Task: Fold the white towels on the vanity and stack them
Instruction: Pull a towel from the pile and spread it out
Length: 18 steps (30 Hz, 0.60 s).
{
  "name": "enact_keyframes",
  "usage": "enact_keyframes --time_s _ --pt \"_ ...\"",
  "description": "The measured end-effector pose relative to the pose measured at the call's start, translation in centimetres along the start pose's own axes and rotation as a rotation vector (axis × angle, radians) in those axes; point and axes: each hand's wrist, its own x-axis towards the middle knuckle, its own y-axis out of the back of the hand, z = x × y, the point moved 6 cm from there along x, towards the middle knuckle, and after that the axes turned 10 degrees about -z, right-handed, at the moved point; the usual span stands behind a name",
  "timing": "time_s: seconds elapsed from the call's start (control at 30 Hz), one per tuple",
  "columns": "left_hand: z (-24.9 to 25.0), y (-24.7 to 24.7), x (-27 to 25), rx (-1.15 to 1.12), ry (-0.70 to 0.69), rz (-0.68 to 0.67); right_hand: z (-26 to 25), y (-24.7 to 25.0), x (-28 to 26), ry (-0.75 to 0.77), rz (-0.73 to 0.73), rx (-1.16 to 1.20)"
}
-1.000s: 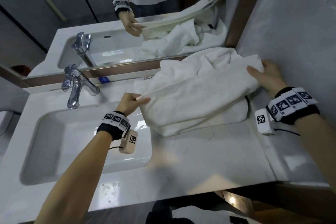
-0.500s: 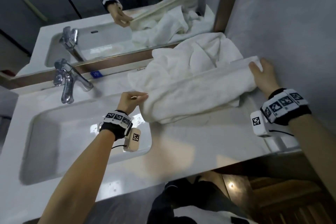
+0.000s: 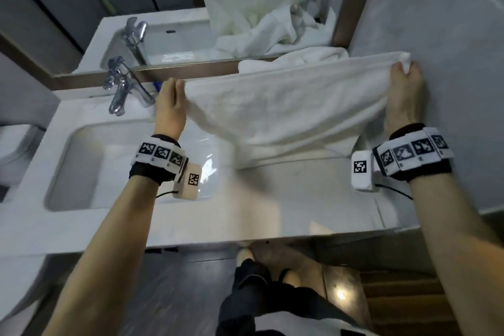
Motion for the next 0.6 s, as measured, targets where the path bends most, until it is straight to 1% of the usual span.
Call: enact_keyframes --time_s 0.1,0.2,0.27,0.33,0.4,0.47,0.53,0.6 --pt "0.6 -1.1 -1.3 -0.019 0.062 -0.002 0.1 0.6 -0.1 0.016 0.014 -0.032" --pt "0.9 -0.9 -2.1 0.018 0.078 0.027 -0.1 1.6 -0.8 0.095 0.035 -0.002" --pt "0.7 -0.2 -2.1 -0.054 0.075 0.050 -0.5 2.0 -1.2 0.173 0.024 -0.015" --pt "0.3 0.4 -1.7 -0.184 0.089 0.036 -1.0 2.0 -1.3 0.208 -0.011 -0.051" --pt "-0.6 0.1 -1.2 -0.208 0.162 -0.028 -0.5 1.1 -0.5 0.198 -0.080 -0.054" --pt "-2.1 -1.0 -0.8 -0.145 0.273 -0.119 0.8 -0.2 0.3 0.152 -0.154 -0.097" --pt "-4.0 -2.2 -0.7 -0.060 0.390 -0.232 2.5 -1.6 1.1 0.084 -0.200 -0.159" --pt "-6.0 -3.2 -0.9 -0.006 0.480 -0.384 3.9 -2.6 1.8 0.028 -0.218 -0.201"
